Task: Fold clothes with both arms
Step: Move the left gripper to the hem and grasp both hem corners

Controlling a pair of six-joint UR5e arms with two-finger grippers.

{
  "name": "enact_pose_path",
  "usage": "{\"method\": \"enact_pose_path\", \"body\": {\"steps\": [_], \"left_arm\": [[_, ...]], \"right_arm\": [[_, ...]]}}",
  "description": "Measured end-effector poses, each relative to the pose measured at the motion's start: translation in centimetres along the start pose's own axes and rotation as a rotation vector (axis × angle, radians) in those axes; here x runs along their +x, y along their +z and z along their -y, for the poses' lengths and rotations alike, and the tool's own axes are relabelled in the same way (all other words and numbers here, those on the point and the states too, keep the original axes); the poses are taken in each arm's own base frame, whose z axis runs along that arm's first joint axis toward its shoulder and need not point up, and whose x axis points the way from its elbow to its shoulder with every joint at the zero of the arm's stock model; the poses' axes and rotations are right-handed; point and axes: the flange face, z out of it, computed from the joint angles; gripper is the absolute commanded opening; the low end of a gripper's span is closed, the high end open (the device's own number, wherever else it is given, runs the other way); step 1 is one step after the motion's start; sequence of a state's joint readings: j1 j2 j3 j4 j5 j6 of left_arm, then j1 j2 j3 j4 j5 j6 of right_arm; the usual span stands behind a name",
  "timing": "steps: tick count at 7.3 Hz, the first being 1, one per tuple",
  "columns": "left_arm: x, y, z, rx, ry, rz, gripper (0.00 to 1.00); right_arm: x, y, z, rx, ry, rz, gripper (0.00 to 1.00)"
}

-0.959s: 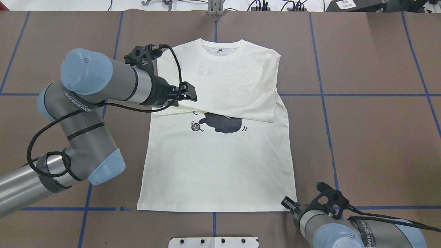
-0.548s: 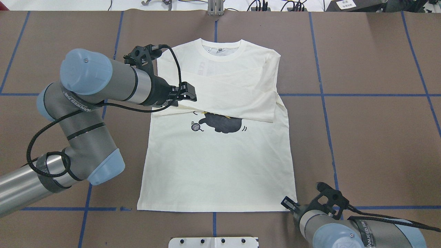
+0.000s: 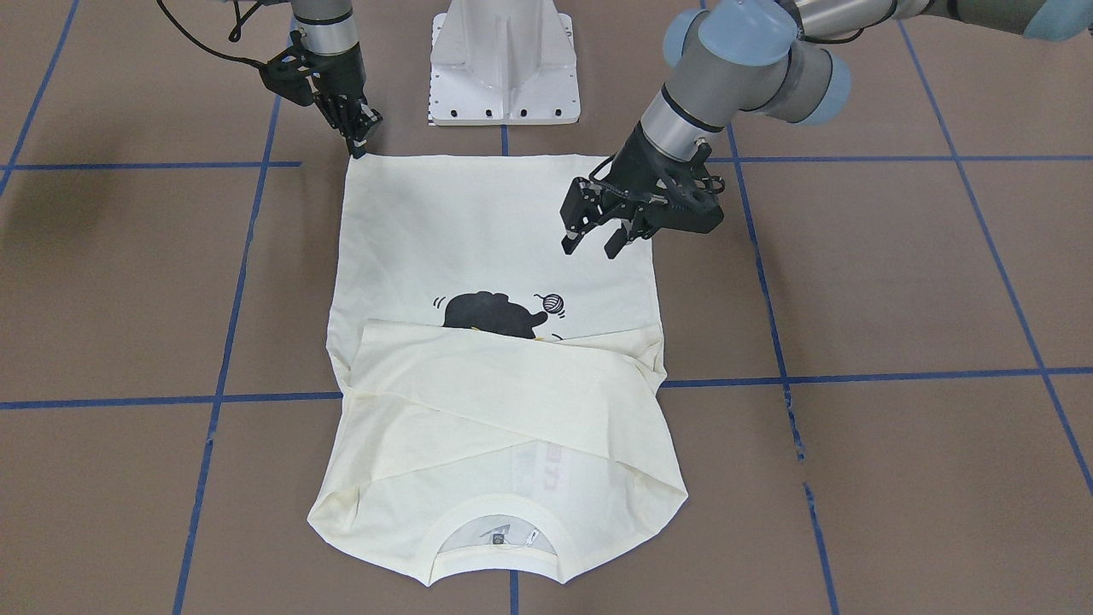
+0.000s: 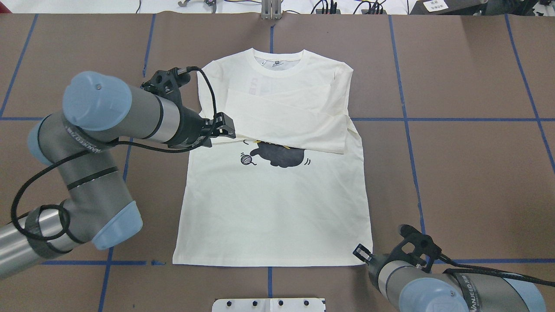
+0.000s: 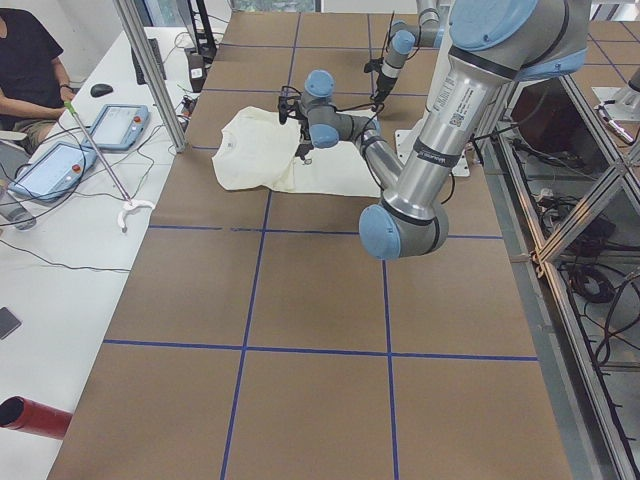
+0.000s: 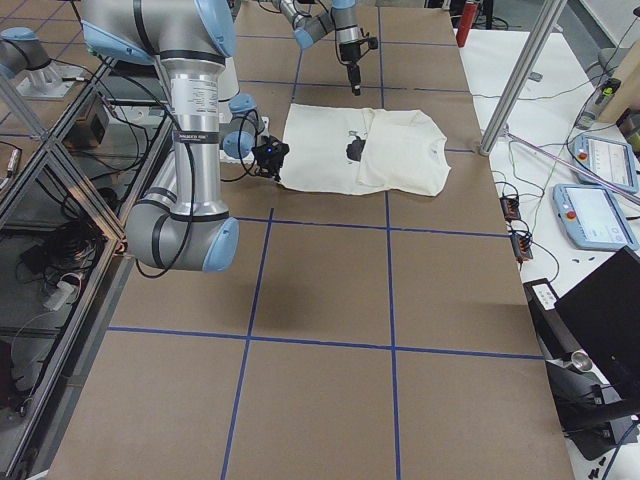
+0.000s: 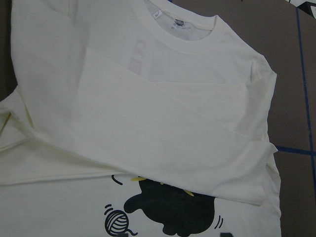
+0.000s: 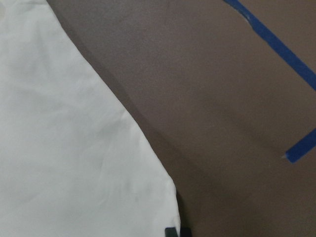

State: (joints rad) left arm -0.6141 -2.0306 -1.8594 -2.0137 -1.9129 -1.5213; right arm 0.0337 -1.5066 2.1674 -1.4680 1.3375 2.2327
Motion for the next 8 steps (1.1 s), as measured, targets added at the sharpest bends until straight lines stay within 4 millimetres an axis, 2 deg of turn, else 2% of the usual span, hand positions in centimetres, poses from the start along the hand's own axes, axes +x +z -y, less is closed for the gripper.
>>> {"method": "enact_pose_path", "body": {"steps": [1, 2, 4, 5, 6, 8], "left_arm": [[-1.9, -1.2, -3.1, -0.006, -0.042, 0.036, 0.69], [-3.9, -0.8, -6.9, 0.006, -0.093, 0.077, 0.69], [-7.8, 2.5, -14.8, 0.049, -0.186, 0.198, 0.68], [-9.1, 3.6, -17.7, 0.054, -0.213, 0.265, 0.67], [-10.0, 4.5, -19.8, 0.052, -0.221, 0.326, 0.67], [-11.4, 5.4, -22.4, 0.037, -0.221, 0.393, 0.64]], "right_arm": [[-0.1, -0.3, 0.1, -0.004, 0.002, 0.004, 0.00], [-0.2, -0.5, 0.2, -0.006, 0.003, 0.005, 0.00], [-0.3, -0.6, 0.2, -0.009, 0.005, 0.008, 0.00], [-0.4, -0.6, 0.2, -0.010, 0.005, 0.009, 0.00], [-0.4, -0.6, 0.2, -0.010, 0.005, 0.010, 0.00], [-0.5, -0.7, 0.2, -0.011, 0.006, 0.010, 0.00]]}}
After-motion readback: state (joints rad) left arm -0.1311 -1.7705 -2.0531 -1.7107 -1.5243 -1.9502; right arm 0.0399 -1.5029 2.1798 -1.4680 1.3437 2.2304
